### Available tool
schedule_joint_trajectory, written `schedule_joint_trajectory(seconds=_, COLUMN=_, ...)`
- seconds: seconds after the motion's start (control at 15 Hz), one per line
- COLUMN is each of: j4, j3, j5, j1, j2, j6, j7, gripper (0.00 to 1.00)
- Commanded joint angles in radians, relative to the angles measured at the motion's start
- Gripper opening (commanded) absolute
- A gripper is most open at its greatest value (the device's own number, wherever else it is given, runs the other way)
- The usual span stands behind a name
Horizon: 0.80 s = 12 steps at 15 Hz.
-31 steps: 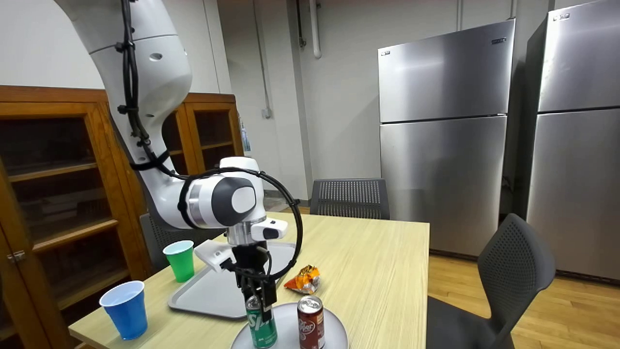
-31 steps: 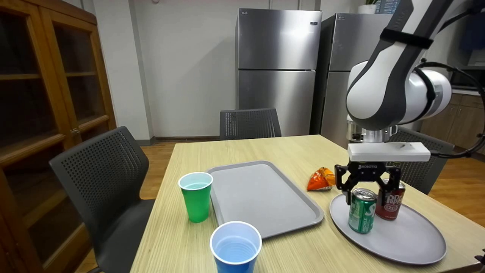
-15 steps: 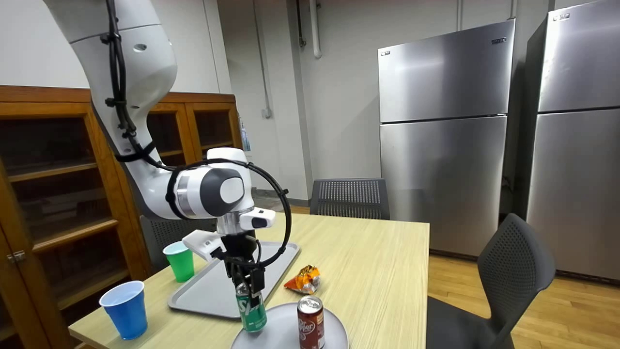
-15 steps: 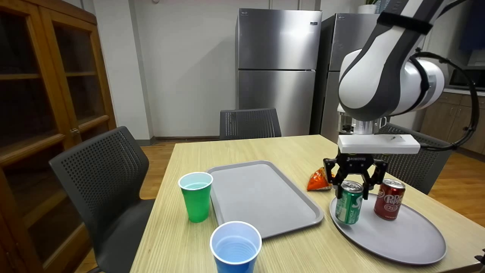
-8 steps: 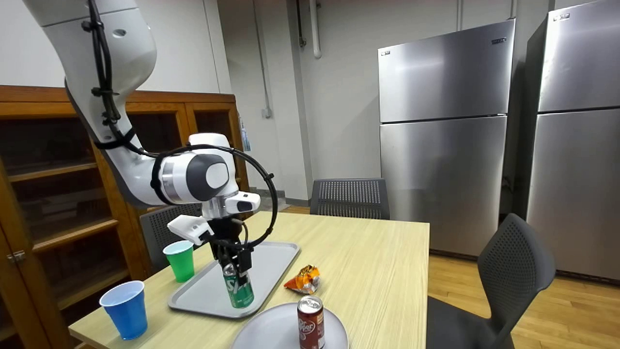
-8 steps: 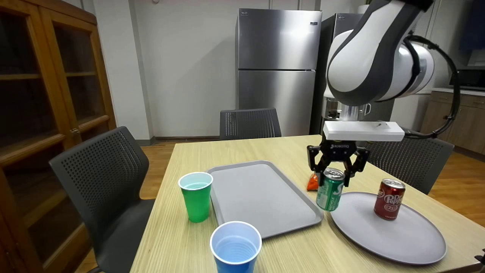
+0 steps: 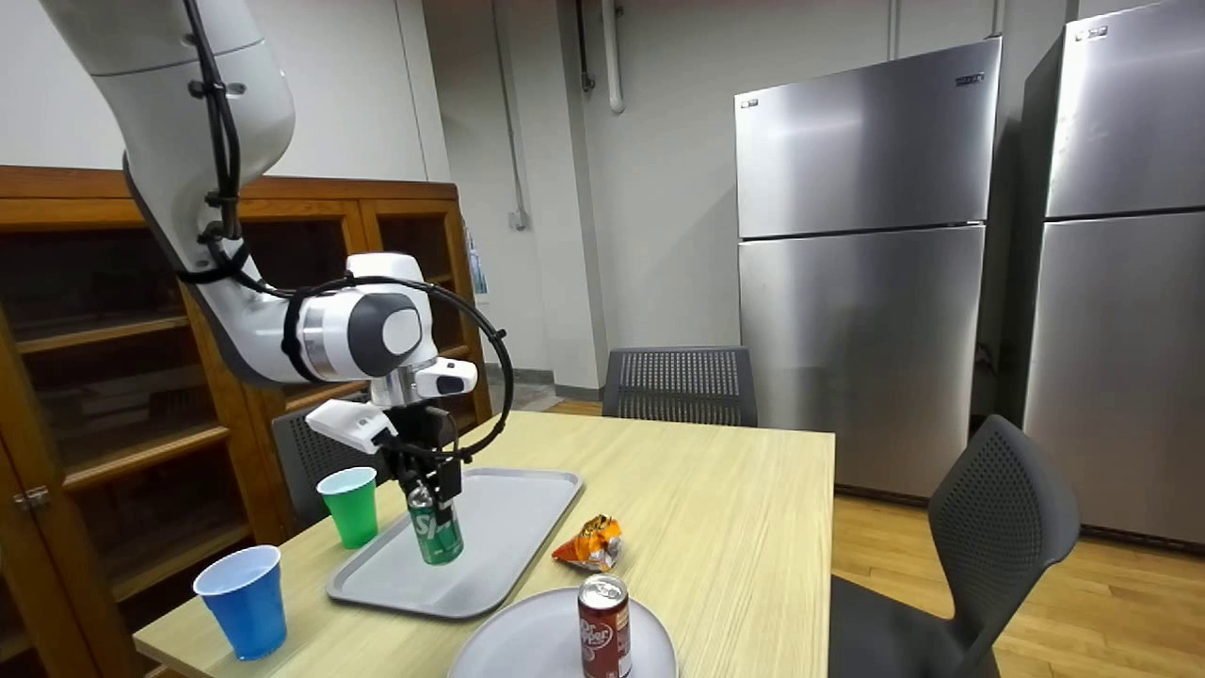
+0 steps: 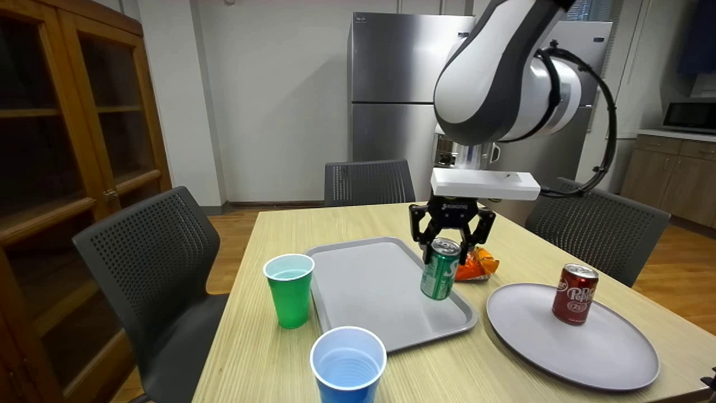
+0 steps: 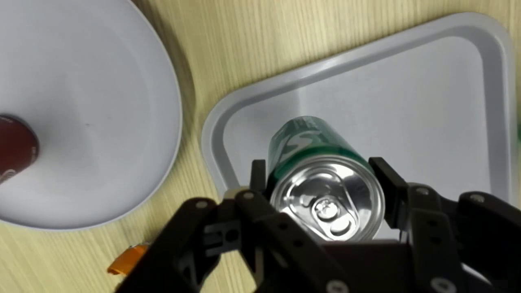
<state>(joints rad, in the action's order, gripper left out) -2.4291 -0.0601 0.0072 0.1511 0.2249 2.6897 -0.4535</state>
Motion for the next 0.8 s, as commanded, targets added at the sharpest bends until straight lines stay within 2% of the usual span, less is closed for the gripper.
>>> schedule_joint_trajectory(seconds=0.0, j4=0.128, j3=-0.021, j5=0.023, j1=0.031, j2=0.091, j6=-0.046, j7=0.022, gripper=0.38)
schedule_joint_trajectory(seconds=0.73, j4=0.397, j3=-0.009, j5=0.012, j1=0.125, j2=0.305, j6=-0.136, j7=0.012, gripper=0.38)
